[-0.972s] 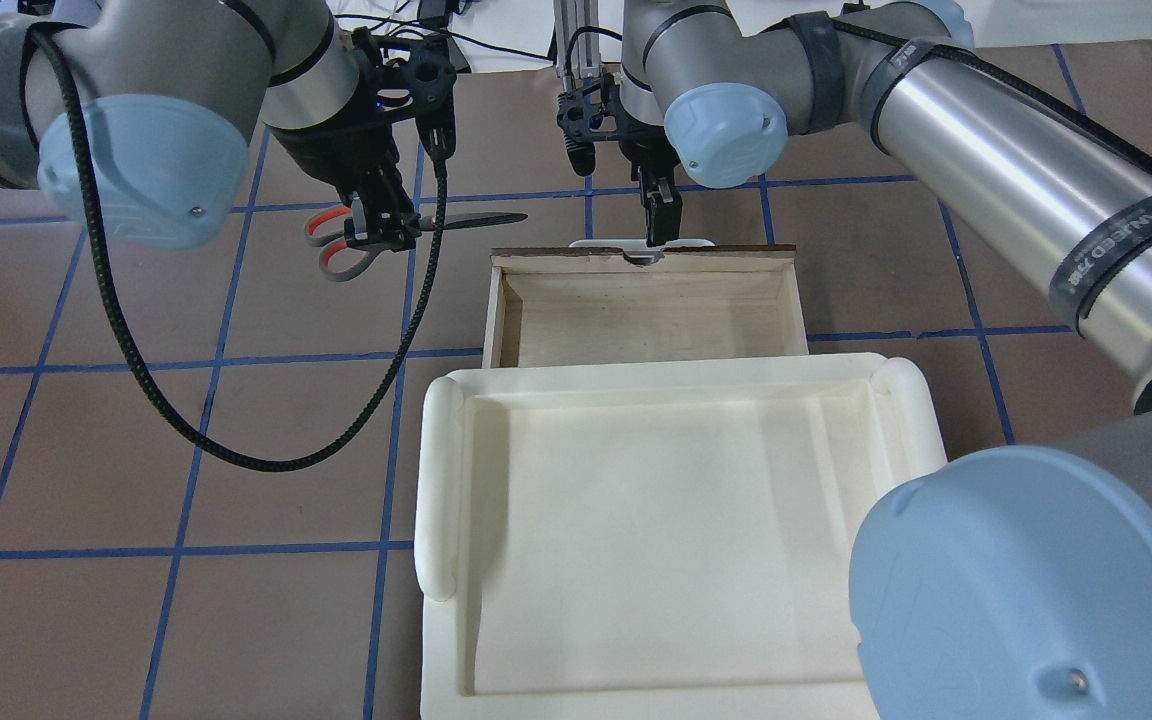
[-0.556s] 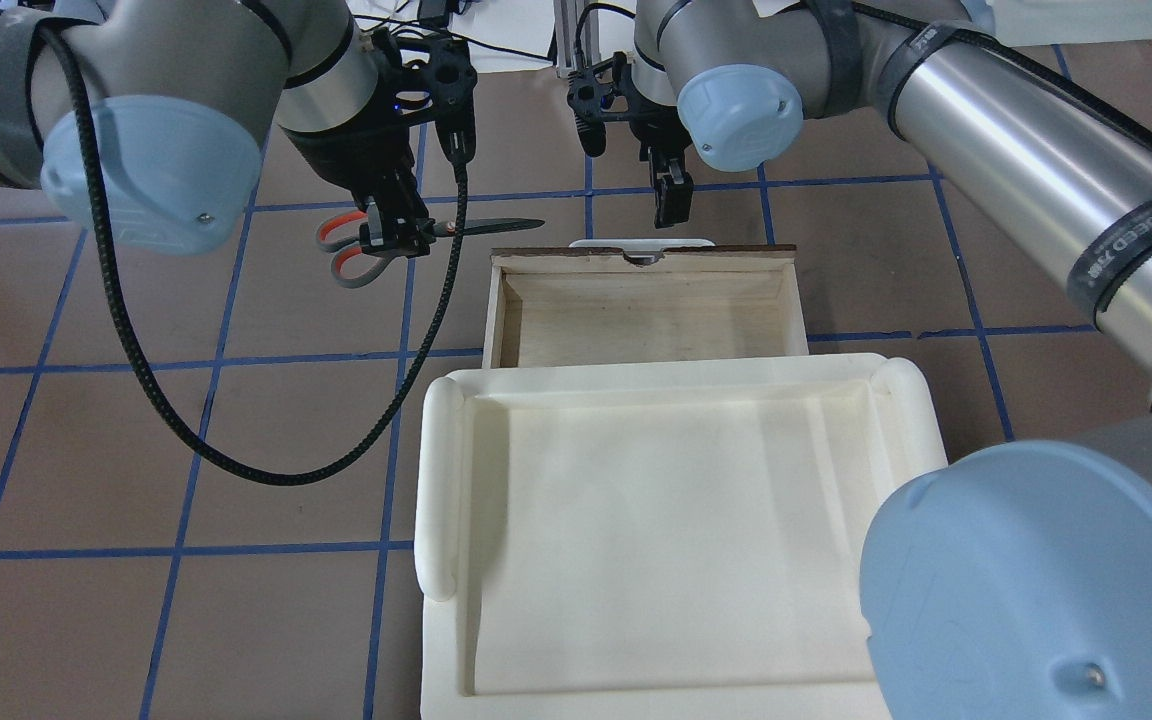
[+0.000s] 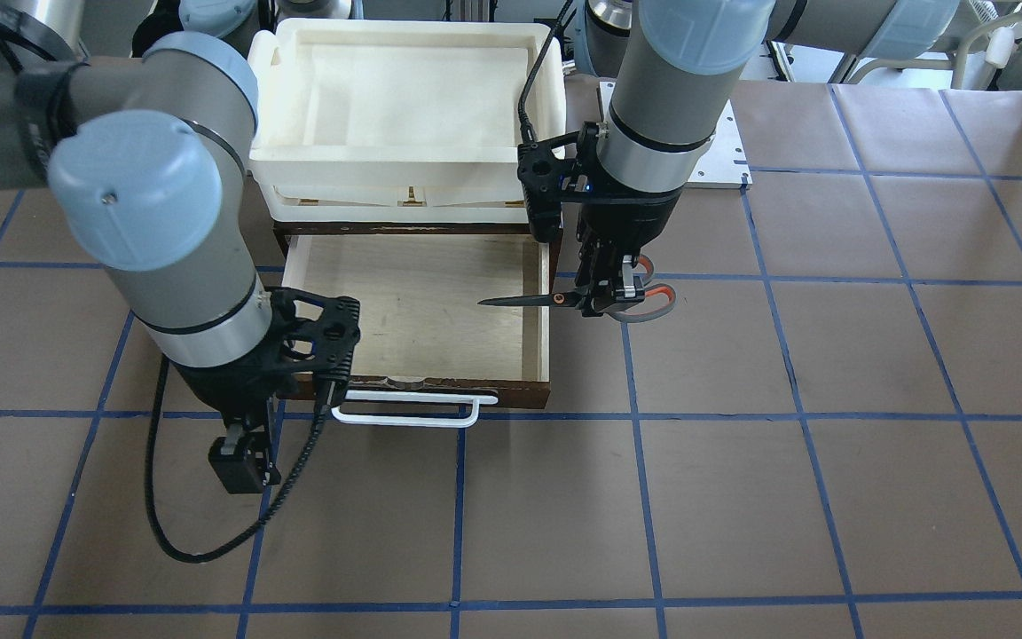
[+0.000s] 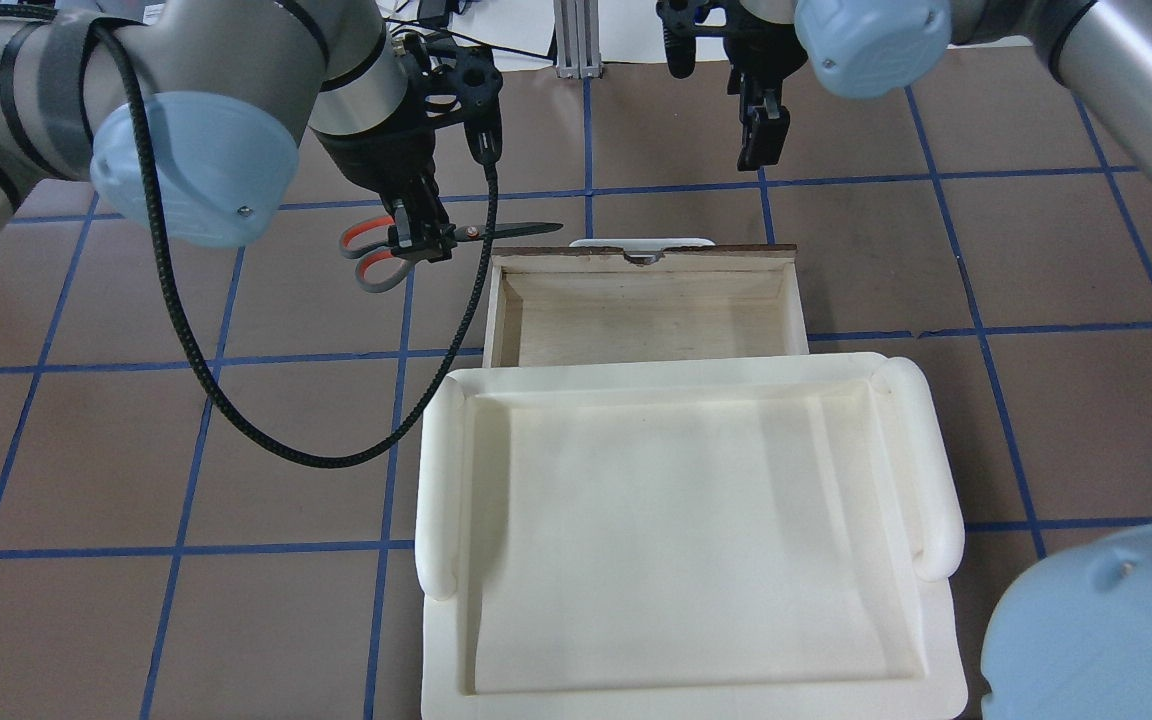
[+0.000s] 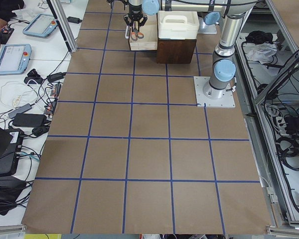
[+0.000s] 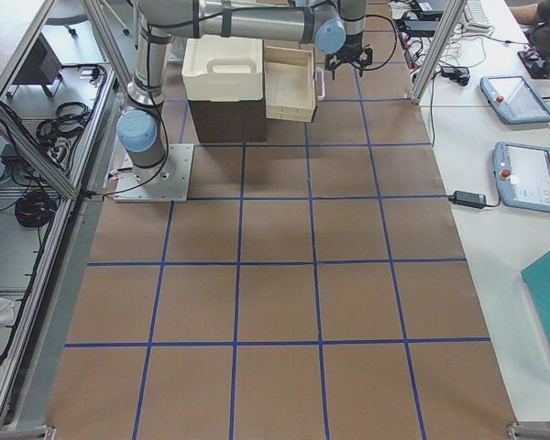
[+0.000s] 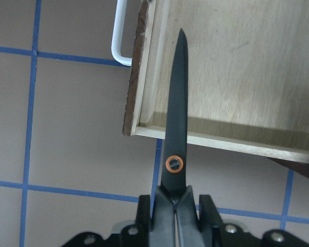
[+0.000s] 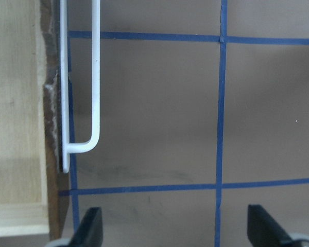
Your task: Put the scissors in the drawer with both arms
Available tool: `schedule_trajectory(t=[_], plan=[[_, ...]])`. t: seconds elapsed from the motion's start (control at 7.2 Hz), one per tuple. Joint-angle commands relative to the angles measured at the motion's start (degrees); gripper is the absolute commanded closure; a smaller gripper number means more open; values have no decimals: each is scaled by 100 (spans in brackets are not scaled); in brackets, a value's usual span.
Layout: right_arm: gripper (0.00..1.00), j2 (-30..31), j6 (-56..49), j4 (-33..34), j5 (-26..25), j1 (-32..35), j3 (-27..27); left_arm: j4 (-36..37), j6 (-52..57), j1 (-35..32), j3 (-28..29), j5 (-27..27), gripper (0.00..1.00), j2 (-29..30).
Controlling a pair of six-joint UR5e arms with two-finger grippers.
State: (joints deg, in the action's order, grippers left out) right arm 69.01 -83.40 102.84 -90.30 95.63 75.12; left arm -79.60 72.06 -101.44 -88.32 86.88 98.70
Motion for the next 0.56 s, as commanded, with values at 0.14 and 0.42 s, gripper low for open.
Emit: schedule_trajectory(t=[0.14,0.42], plan=[[0,972,1502,-1140,-365,-151,82,15,-743,-638,349,-153,100,446],[0,1569,2334,-1353,-287,-150,327,68,-1220,-973,648,-233,100,825]])
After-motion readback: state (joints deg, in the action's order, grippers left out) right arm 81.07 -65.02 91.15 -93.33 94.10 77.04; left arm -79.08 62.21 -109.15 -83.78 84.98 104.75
